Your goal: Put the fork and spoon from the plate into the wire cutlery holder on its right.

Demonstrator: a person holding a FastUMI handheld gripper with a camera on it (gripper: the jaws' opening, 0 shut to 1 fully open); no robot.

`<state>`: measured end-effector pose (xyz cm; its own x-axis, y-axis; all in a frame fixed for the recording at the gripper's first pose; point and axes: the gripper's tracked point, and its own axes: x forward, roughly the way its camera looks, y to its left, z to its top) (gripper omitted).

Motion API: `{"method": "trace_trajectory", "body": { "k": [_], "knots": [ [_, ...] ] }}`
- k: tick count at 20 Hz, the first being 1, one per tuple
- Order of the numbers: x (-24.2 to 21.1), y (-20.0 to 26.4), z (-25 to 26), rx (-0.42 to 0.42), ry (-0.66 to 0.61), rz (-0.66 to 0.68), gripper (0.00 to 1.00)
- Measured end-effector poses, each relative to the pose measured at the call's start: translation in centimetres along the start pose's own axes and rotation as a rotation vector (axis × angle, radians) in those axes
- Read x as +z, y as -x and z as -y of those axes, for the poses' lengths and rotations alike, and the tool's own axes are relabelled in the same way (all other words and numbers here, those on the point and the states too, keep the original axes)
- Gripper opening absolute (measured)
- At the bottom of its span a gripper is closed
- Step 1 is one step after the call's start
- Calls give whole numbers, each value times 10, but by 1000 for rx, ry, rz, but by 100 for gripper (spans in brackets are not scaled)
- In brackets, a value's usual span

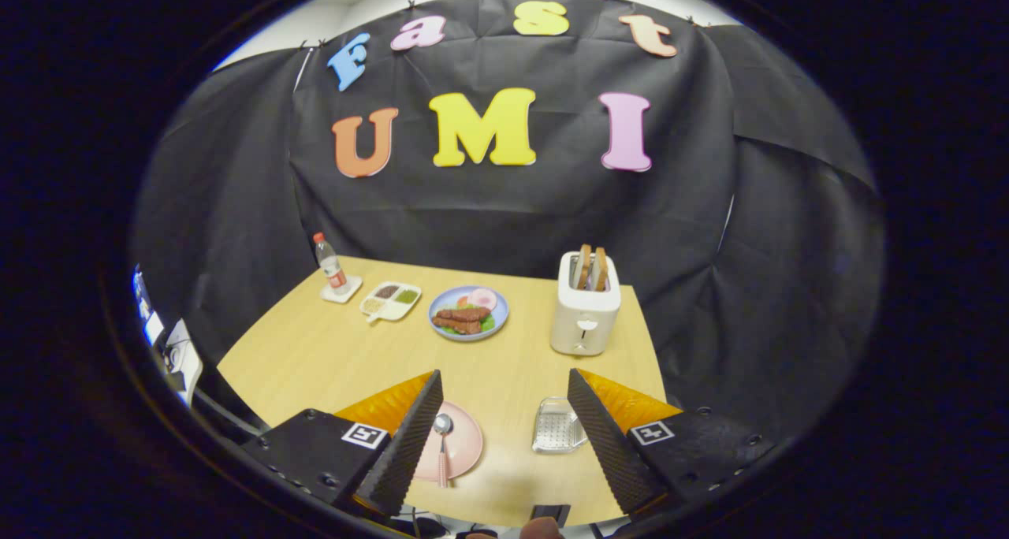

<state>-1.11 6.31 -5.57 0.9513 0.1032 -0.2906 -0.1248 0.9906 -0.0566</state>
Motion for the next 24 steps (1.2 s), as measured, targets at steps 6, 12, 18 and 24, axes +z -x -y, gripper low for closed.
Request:
{"method": "trace_trajectory", "body": {
  "k": [6, 12, 18, 24],
  "knots": [
    [-67, -45, -55, 125, 142, -504, 96],
    [-158, -68, -79, 156, 174, -935, 94],
    [-193, -88, -81, 107, 192, -1078, 87],
    [-199, -99, -86, 84, 204, -1131, 75]
  ]
}}
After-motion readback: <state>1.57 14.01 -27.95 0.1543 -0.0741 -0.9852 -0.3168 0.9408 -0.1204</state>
